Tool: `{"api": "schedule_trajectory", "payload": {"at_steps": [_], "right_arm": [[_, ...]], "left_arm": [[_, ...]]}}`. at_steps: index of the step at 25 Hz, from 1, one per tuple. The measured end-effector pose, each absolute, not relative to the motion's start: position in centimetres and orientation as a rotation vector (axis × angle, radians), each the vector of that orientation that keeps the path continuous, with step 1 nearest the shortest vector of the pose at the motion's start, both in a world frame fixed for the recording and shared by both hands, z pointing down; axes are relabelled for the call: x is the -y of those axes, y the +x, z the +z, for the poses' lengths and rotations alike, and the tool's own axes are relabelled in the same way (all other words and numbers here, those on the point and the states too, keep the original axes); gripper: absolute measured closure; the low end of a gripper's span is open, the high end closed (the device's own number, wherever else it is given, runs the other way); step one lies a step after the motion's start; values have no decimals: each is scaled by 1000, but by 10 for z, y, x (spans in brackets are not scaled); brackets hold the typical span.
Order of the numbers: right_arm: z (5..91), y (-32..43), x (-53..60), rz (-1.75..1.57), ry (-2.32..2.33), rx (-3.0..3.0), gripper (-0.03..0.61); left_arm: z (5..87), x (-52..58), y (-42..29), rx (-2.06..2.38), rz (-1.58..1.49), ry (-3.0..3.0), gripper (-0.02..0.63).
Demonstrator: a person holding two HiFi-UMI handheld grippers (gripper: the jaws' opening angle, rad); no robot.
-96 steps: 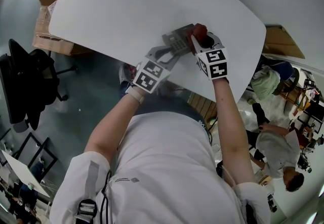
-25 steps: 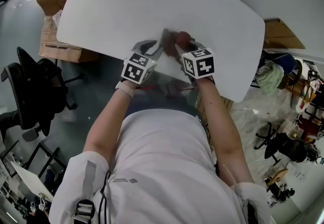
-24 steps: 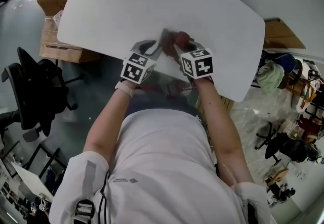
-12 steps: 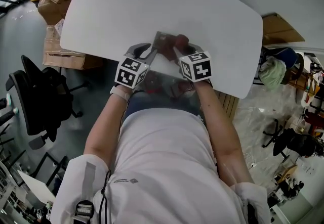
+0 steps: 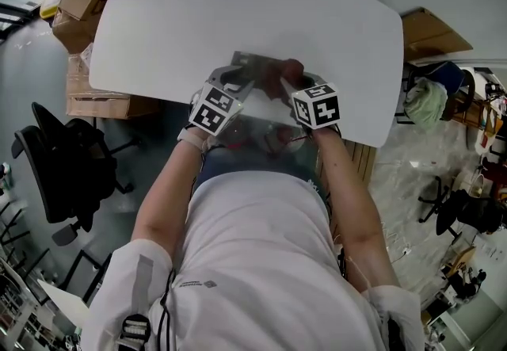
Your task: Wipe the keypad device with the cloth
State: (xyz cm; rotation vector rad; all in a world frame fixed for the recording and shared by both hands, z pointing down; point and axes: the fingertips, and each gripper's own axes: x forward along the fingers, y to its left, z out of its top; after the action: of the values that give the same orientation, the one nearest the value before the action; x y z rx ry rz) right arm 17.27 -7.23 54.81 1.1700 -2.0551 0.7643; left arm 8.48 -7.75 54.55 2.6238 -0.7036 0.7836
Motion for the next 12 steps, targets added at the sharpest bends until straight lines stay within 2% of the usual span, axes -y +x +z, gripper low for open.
{"api": "schedule_trajectory", "payload": {"at_steps": [12], "right_arm": [[571,175,88,891,1175,2048,491]], "left_arm": [[554,79,83,617,800,2589,491]]}}
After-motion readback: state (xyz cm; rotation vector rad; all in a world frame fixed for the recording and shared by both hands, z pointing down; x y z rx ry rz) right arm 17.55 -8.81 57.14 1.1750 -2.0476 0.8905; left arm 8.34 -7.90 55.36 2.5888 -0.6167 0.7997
